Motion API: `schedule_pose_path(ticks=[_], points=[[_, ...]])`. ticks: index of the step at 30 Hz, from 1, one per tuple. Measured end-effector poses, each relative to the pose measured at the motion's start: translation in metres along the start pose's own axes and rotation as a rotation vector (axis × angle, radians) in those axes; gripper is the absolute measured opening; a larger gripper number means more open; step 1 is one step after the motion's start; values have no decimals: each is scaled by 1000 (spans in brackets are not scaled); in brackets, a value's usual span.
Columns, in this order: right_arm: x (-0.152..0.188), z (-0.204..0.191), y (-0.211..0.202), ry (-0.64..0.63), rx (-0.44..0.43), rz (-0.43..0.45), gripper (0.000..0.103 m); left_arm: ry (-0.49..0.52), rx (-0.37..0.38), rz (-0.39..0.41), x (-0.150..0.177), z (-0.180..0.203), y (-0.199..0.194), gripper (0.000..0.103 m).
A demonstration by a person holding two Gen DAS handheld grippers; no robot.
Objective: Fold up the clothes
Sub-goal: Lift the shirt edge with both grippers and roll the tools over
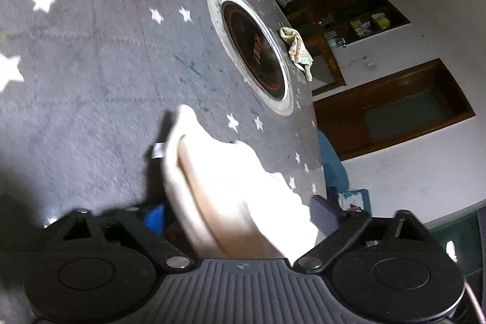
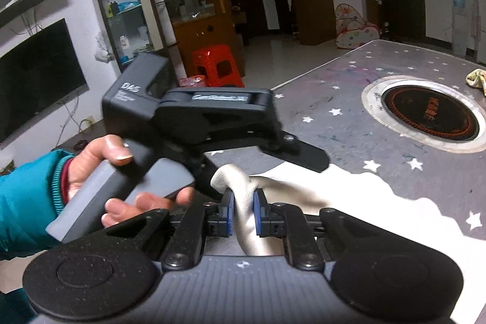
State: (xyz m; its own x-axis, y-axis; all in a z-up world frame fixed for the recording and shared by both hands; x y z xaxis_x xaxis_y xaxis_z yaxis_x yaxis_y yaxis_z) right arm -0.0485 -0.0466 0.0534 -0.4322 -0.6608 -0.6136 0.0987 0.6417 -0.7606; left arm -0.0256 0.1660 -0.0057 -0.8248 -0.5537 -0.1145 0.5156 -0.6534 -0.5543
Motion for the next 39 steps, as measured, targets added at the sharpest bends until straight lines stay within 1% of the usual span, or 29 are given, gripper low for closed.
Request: schedule_pose_path(ticks=[1,2,4,5,7,8,9,12,14,15,18,19,21,25,27,30,32,36,39], points=[[1,-1,0,0,-8,0,11,-5,7,-6,1,-2,2,75],[3,-3,1,-5,-11,0,11,-10,14,-12,2,-3,4,71],[5,-8,1,-17,-16,1,12,-11,8,-12,4,-6,6,54],[6,-9,2,-20,-16,-1,12,-12,4,-12,5,-7,6,51],[10,-12,3,-24,-14,-7,12,-9,-8,-10,6,-9,8,38],[12,-12,4,-24,-13,-10,12,-5,-18,-8,6,-10,8,35],[14,-13,4,-25,-12,-13,12,0,-27,-8,6,-10,8,31],[18,-11,2,-18,3,-13,19,17,-50,-4,7,-11,7,23],[23,-5,-6,5,17,-6,28,37,-69,0,7,-10,7,21],[26,0,-11,20,35,0,30,40,-72,0,8,-10,7,21],[37,19,-28,88,94,20,34,54,-85,3,8,-9,6,21],[42,29,-34,114,130,25,35,65,-94,4,8,-8,5,21],[52,49,-45,172,206,33,36,90,-115,6,8,-6,4,21],[73,93,-64,324,342,45,40,143,-158,11,11,0,4,21],[81,115,-69,397,372,54,40,166,-180,14,12,3,4,21],[90,142,-69,483,378,62,40,193,-206,17,13,7,5,21],[92,153,-62,519,363,63,40,199,-214,17,13,9,6,21],[89,161,-43,531,334,60,41,205,-221,17,12,9,6,21],[87,156,-39,514,317,69,41,213,-234,24,12,9,6,21]])
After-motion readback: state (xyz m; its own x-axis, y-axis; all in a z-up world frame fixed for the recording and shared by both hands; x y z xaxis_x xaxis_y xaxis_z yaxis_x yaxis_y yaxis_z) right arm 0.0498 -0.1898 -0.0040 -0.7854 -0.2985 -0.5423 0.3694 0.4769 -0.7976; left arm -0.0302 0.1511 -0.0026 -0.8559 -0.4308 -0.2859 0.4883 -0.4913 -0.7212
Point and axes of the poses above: each gripper's, at about its wrist camera, not at the fingertips, and y roughly the way its jaws point, z to its right, x to its underside, the point moved 2 cm from there along y, roughly the way its jaws point, and after that the axes turned 15 degrees about -z, right-handed, at the moved point
